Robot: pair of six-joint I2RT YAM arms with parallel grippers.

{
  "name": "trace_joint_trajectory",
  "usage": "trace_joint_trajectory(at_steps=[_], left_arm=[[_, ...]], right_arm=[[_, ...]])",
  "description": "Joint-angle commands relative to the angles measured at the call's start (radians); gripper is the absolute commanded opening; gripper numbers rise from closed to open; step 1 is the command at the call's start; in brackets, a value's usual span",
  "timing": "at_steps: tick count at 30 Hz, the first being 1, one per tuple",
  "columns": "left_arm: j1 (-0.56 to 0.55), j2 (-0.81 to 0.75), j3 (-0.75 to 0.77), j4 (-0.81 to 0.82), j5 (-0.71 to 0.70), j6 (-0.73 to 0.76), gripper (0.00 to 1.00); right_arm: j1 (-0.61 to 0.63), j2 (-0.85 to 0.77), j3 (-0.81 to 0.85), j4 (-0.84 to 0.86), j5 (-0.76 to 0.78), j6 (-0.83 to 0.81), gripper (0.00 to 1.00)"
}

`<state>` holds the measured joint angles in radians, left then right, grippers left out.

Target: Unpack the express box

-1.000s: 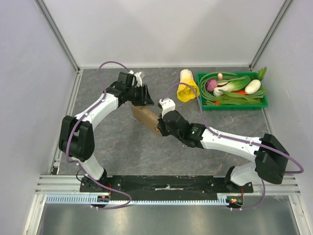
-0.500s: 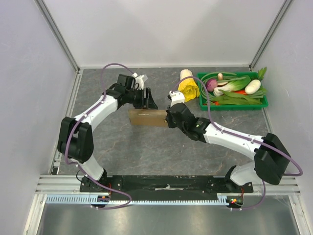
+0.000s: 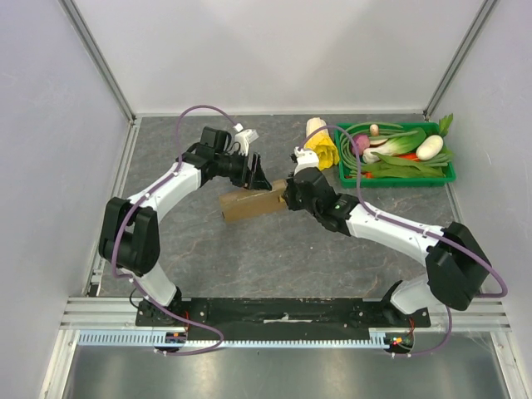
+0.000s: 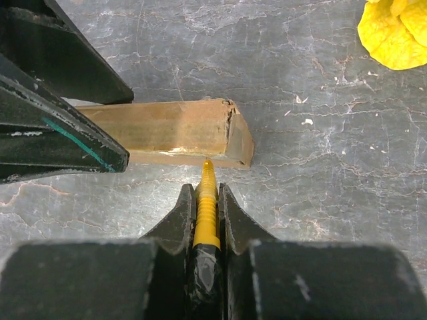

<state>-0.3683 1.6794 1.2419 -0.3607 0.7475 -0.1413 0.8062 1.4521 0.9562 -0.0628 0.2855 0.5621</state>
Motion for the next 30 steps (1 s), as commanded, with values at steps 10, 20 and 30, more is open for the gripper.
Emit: trace_joint_trajectory(at_steps=[10, 20, 30], left_arm=[[-0.052, 0.060, -0.001, -0.004, -0.065, 0.120, 0.74], [-0.084, 0.092, 0.002, -0.049, -0.180, 0.206, 0.67], [-0.184, 0.114, 0.007, -0.069, -0.431, 0.321, 0.44]], right_arm=[[-0.036, -0.012, 0.015, 0.041, -0.074, 0.032, 0.00], [-0.078, -0.039, 0.022, -0.002, -0.160, 0.027, 0.00], [-0.119, -0.236, 0.059, -0.149, -0.174, -0.048, 0.00]])
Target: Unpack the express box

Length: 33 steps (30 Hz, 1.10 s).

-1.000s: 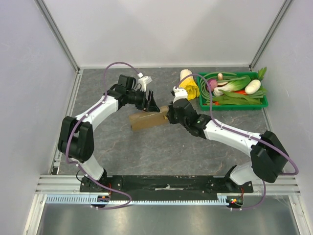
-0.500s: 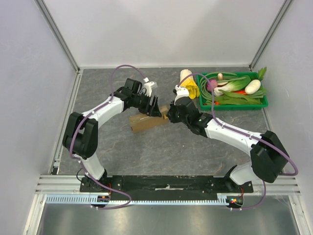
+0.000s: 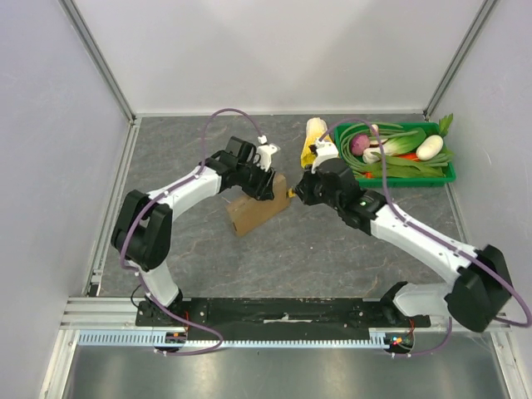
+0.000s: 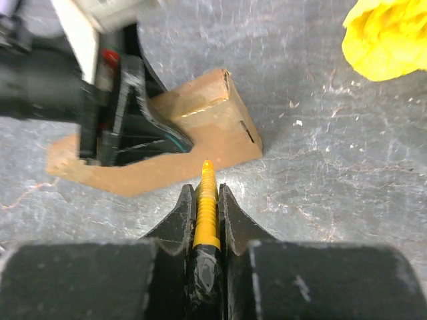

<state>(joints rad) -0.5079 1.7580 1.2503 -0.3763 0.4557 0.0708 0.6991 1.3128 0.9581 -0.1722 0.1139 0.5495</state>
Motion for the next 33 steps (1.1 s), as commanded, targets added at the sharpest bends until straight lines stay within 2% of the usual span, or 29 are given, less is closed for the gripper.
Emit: trace_joint_trajectory(at_steps=[1, 5, 10, 17, 25, 33], left_arm=[[-0.058, 0.035, -0.005, -0.052, -0.161, 0.121, 0.42], [-0.084, 0.025, -0.028, -0.038, -0.210, 0.188, 0.35], [-0.144, -0.055, -0.120, 0.066, -0.319, 0.279, 0.33], [-0.161, -0.126, -0.238, 0.197, -0.319, 0.412, 0.32], [-0.184, -0.186, -0.367, 0.342, -0.305, 0.520, 0.31], [-0.187, -0.203, -0.431, 0.410, -0.259, 0.500, 0.30]], right_arm=[[-0.016, -0.104, 0.067, -0.042, 0.004, -0.036, 0.00], [-0.033, -0.124, 0.079, -0.047, 0.056, -0.054, 0.00], [-0.085, -0.136, 0.077, -0.050, 0.055, -0.074, 0.00], [-0.133, -0.178, 0.013, -0.041, 0.033, -0.079, 0.00], [-0.144, -0.256, -0.171, 0.147, -0.055, -0.105, 0.00], [-0.144, -0.262, -0.248, 0.318, -0.161, -0.066, 0.00]])
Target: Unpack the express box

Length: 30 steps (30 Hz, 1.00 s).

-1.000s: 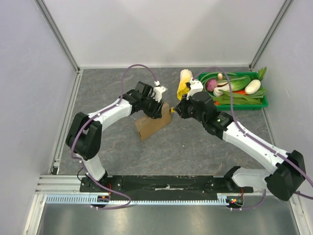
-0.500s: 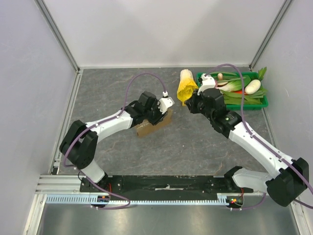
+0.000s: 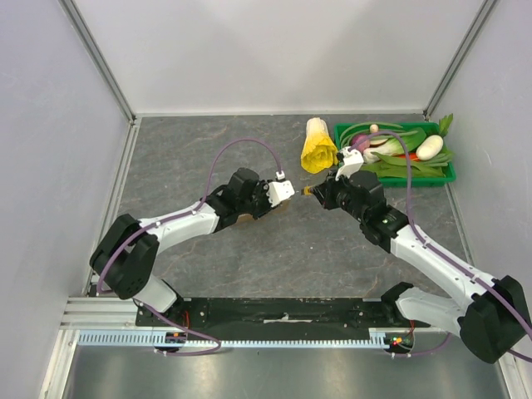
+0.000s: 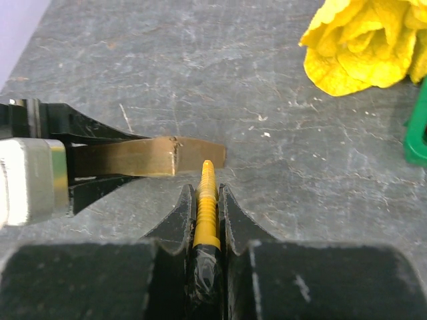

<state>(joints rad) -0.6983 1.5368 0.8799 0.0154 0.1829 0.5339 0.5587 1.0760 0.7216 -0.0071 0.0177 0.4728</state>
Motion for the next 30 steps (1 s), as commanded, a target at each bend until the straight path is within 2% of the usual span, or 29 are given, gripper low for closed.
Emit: trace_joint_trajectory(at_steps=[1, 8, 13, 20, 30], left_arm=[[0.003, 0.017, -0.061, 0.018, 0.021, 0.034, 0.30], [0.003, -0.003, -0.049, -0.009, 0.081, -0.006, 0.30], [0.005, 0.042, 0.037, -0.133, 0.130, -0.054, 0.31], [0.011, 0.103, 0.102, -0.199, 0.150, -0.077, 0.32], [0.025, 0.112, 0.103, -0.215, 0.167, -0.071, 0.32]], right_arm=[[-0.003, -0.019, -0.010, 0.159, -0.068, 0.012, 0.00], [-0.003, 0.018, 0.007, 0.202, -0.082, 0.055, 0.00], [-0.003, 0.071, 0.033, 0.200, -0.084, 0.072, 0.00], [-0.002, 0.075, 0.030, 0.199, -0.085, 0.085, 0.00], [-0.002, 0.085, 0.029, 0.210, -0.062, 0.087, 0.00]])
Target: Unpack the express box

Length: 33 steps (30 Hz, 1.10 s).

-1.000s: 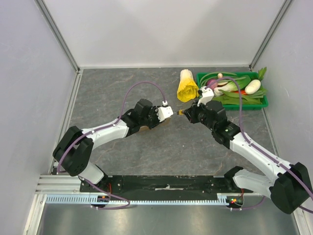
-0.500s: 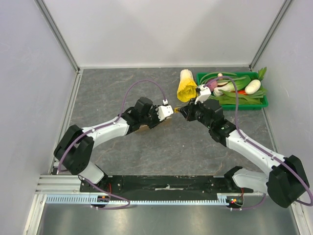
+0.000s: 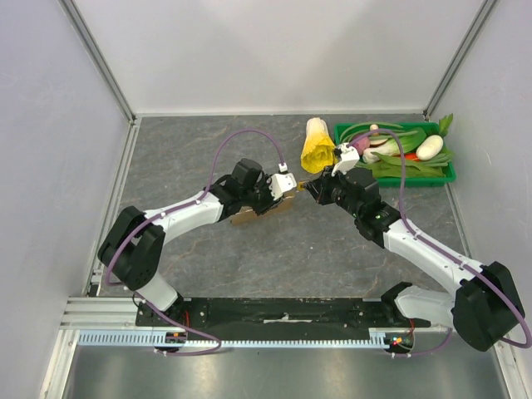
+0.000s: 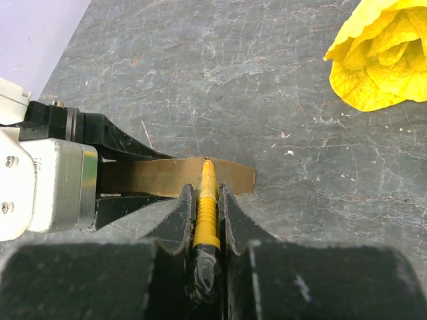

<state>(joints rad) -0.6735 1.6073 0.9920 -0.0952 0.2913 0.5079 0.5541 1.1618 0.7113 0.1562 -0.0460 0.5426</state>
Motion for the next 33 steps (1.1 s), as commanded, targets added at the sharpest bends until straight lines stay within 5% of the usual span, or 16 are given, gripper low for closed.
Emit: trace_joint_trajectory(at_steps=[1, 33], left_arm=[[0.002, 0.042, -0.010, -0.104, 0.058, -0.046, 0.32], [0.006, 0.068, -0.004, -0.129, 0.069, -0.068, 0.32]], right_arm=[[0.003, -0.005, 0.042, 0.043, 0.017, 0.017, 0.00], [0.003, 0.024, 0.033, 0.049, 0.012, 0.022, 0.00]])
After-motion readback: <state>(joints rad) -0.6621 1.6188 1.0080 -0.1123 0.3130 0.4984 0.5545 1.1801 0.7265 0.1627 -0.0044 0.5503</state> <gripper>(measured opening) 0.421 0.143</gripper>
